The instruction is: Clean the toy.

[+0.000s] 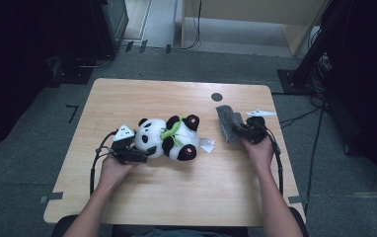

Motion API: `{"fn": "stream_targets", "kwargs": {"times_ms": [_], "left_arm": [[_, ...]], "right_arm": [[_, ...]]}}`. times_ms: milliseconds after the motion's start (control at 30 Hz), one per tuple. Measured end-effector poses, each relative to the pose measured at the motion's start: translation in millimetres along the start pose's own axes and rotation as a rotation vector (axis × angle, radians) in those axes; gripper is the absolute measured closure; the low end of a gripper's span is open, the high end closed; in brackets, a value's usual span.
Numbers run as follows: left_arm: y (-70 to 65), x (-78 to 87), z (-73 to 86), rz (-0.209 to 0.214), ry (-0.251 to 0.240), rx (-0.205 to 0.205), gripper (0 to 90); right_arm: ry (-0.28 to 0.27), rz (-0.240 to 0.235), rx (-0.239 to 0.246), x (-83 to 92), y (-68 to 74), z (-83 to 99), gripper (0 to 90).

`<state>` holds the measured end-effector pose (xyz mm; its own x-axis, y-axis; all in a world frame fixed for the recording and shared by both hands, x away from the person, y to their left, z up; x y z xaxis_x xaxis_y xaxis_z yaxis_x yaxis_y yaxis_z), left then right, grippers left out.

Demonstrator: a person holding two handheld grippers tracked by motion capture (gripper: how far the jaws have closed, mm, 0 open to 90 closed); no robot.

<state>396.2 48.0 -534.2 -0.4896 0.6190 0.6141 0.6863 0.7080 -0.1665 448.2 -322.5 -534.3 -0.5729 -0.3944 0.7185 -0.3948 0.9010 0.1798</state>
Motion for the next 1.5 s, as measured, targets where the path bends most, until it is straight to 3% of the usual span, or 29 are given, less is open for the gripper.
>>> {"fn": "stream_targets", "kwargs": {"times_ms": [67, 200, 433, 733, 967, 1100, 1233, 1333, 1467, 1500], "left_arm": [[-0.6, -0.5, 1.5, 0.003, 0.022, 0.039, 0.0], [-1.1, 1.2, 2.2, -0.001, 0.033, 0.041, 4.7], [-4.3, 4.4, 2.3, -0.032, 0.025, 0.058, 13.9], [-12.2, 6.3, 4.6, -0.059, 0.033, 0.051, 14.4], [-11.5, 5.4, 5.3, -0.052, 0.013, 0.061, 11.6], [-11.4, 5.3, 5.4, -0.05, 0.012, 0.063, 11.4], [-10.9, 5.0, 5.8, -0.046, 0.013, 0.065, 10.9], [-10.8, 4.6, 5.8, -0.04, 0.01, 0.068, 10.1], [-10.4, 4.3, 5.5, -0.034, 0.008, 0.071, 9.6], [-10.4, 4.3, 5.4, -0.033, 0.008, 0.071, 9.5]], "right_arm": [[0.008, -0.023, -0.001, 0.1, 4.9, -0.6, 72.4], [-0.005, -0.047, 0.017, 6.0, 15.8, -5.5, 72.5], [0.006, -0.06, 0.041, 5.5, 23.1, -8.1, 72.1], [-0.03, -0.079, 0.087, 17.2, 39.2, -22.2, 71.3], [-0.025, -0.109, 0.096, 24.3, 46.5, -32.9, 71.0], [-0.018, -0.112, 0.127, 25.5, 55.2, -41.4, 71.6], [-0.057, -0.116, 0.149, 28.8, 61.3, -50.1, 71.7], [-0.037, -0.124, 0.146, 30.3, 65.2, -55.3, 71.9], [-0.064, -0.151, 0.148, 32.1, 74.8, -64.3, 72.1], [-0.031, -0.156, 0.141, 30.5, 76.1, -64.6, 72.1]]}}
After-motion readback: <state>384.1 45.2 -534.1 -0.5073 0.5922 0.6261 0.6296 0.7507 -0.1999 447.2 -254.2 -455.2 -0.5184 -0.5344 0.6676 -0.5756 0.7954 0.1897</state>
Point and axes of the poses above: each handheld gripper's, and its own axes: x roughly backward along the jaws, z roughly out of its underside, y roughly to its left, the point moved 8 cm from there along -x, roughly forward along the jaws, and after that the axes turned 6 degrees about y, right-handed, at the moved point
